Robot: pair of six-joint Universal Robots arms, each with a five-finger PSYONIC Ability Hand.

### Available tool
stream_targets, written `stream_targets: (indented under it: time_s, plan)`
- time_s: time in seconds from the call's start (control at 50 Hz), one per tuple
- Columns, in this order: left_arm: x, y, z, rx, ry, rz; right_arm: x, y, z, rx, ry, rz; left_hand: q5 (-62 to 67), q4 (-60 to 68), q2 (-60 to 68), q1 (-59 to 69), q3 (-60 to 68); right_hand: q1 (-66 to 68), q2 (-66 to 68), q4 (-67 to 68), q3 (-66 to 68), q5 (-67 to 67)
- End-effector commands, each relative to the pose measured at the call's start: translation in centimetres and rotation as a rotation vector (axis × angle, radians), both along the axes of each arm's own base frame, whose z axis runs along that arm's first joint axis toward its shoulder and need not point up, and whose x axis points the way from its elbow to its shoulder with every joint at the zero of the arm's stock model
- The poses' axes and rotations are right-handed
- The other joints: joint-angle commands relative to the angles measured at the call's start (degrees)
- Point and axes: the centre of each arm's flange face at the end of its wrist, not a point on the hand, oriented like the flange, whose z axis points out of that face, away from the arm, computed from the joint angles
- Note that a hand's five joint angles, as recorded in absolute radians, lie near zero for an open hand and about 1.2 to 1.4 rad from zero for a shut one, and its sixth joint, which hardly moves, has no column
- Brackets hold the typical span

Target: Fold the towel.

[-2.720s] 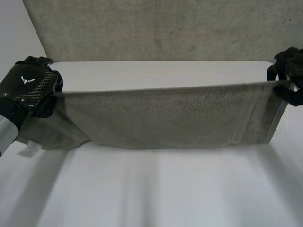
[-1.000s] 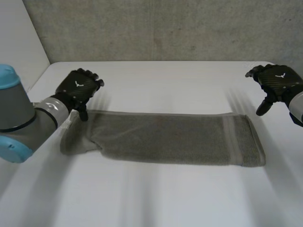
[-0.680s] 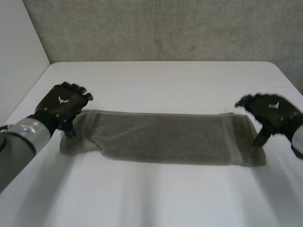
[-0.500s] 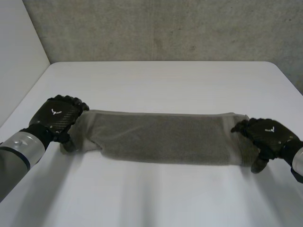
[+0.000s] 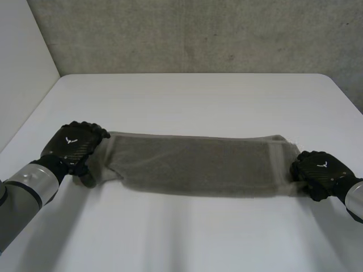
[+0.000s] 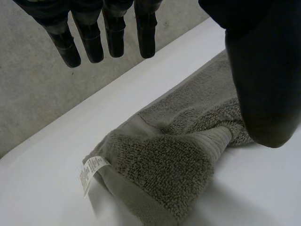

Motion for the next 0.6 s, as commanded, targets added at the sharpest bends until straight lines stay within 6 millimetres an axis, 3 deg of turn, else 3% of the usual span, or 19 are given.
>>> stream_targets:
  time_s: [0.02,0.12,0.22,0.34,0.38,0.48,0.52,0.54,0.58,0.6]
  plan:
    - [0.1,0.1,0.1,-0.001,0.001,0.002,-1.7,-1.1,0.5,-0.026,0.007,-0.059,-1.6,-3.4,-3.0,-3.5,-3.0,8.0,6.9,-4.4,-2.5,6.1]
    - [0.2,0.0,0.2,-0.005,0.001,0.007,-4.3,-2.5,1.1,-0.047,0.011,-0.138,-1.6,-3.4,-3.0,-3.5,-3.0,8.0,6.9,-4.4,-2.5,6.1]
    - [0.3,0.0,0.1,-0.004,0.001,0.01,-8.6,-4.6,2.6,-0.116,0.043,-0.248,-1.6,-3.4,-3.0,-3.5,-3.0,8.0,6.9,-4.4,-2.5,6.1]
    - [0.2,0.0,0.0,0.002,0.001,0.008,-10.9,-5.8,4.1,-0.153,0.058,-0.297,-1.6,-3.4,-3.0,-3.5,-3.0,8.0,6.9,-4.4,-2.5,6.1]
    - [0.2,0.1,0.0,0.002,0.0,0.007,-12.2,-6.6,5.4,-0.185,0.072,-0.321,-1.8,-3.4,-3.2,-3.7,-3.0,8.0,6.9,-4.4,-2.5,6.1]
    - [0.2,0.1,0.0,0.001,0.0,0.007,-12.3,-7.3,7.8,-0.221,0.08,-0.316,-1.8,-3.4,-3.2,-3.7,-3.0,8.0,6.9,-4.4,-2.5,6.1]
    - [0.2,0.1,0.0,0.001,0.002,0.007,-9.7,-7.2,9.6,-0.248,0.069,-0.248,-1.8,-3.4,-3.2,-3.7,-3.0,8.0,6.9,-4.4,-2.5,6.1]
    - [0.2,0.1,0.0,0.001,0.002,0.007,-9.7,-7.2,9.7,-0.248,0.069,-0.248,-1.8,-3.4,-3.2,-3.7,-3.0,8.0,6.9,-4.4,-2.5,6.1]
    - [0.2,0.1,0.0,0.001,0.002,0.008,-4.5,-6.5,12.0,-0.313,0.048,-0.122,-2.0,-3.4,-3.3,-3.8,-3.0,8.0,6.9,-4.4,-2.5,6.1]
    - [0.2,0.1,0.0,0.001,0.002,0.008,-4.5,-6.5,12.0,-0.314,0.048,-0.122,-2.0,-3.4,-3.3,-3.8,-3.0,8.0,6.9,-4.4,-2.5,6.1]
